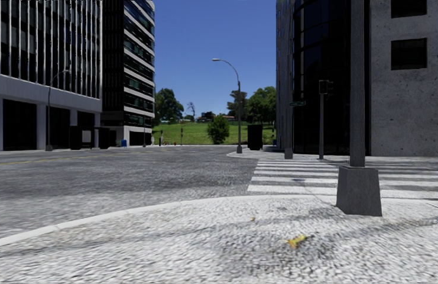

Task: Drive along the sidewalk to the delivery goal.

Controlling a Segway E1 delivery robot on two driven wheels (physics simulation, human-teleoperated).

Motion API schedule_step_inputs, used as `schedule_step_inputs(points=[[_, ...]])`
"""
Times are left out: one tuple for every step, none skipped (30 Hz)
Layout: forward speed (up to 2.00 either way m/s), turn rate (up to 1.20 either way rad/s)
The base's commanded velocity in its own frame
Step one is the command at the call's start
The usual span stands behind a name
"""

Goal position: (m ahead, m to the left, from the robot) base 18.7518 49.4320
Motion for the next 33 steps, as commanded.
schedule_step_inputs(points=[[1.77,-0.79],[1.77,-0.79],[1.77,-0.79],[1.77,-0.79],[1.77,-0.79],[1.77,-0.79],[1.77,-0.79],[1.77,-0.79],[1.77,-0.70],[1.77,-0.26],[1.77,0.00],[1.77,0.00],[1.77,0.00],[1.77,0.00],[1.77,0.00],[1.77,0.00],[1.77,0.00],[1.77,0.00],[1.77,0.00],[1.77,0.00],[1.77,0.00],[1.77,0.00],[1.77,0.00],[1.77,0.00],[1.77,0.00],[1.77,0.00],[1.77,0.00],[1.77,0.00],[1.77,0.00],[1.77,0.00],[1.77,0.00],[1.77,0.00],[1.77,0.00]])
